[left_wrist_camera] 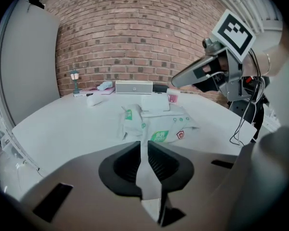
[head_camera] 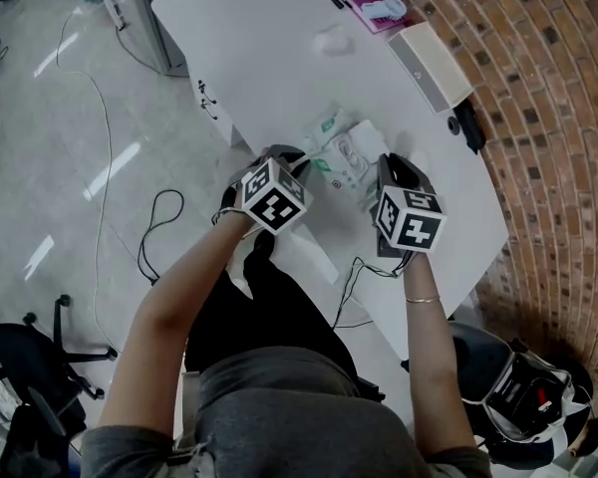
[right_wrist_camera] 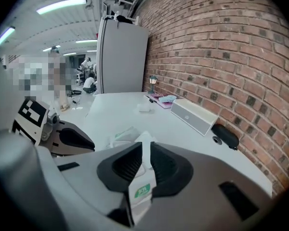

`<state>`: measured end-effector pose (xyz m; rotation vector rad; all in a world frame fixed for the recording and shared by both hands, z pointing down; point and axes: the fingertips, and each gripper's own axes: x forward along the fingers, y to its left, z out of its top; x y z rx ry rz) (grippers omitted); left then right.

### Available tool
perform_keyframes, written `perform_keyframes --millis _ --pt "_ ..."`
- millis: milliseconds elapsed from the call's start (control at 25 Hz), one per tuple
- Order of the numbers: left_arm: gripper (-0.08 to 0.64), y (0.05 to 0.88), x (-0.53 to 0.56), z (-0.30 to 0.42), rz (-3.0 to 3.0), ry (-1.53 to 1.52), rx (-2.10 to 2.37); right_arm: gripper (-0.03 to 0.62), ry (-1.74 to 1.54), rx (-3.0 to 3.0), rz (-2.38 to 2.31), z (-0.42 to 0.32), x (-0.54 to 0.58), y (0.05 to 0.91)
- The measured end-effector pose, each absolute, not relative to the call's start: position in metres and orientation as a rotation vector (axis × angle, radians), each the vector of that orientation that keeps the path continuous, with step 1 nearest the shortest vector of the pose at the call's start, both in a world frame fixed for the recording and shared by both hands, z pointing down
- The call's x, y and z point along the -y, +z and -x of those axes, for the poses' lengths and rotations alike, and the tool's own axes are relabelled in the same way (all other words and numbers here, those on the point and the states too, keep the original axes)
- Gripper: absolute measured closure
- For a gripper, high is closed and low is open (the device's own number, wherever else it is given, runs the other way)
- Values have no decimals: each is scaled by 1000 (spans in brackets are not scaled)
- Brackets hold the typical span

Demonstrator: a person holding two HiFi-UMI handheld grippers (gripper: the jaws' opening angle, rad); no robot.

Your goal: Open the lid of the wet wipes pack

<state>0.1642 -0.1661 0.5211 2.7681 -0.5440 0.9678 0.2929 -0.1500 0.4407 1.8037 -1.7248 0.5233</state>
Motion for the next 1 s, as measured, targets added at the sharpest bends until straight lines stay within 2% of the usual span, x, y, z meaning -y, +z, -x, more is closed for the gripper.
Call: perform_keyframes --millis 1000 --pt "518 454 195 -106 -2755 739 676 584 659 1789 -2128 -235 101 419"
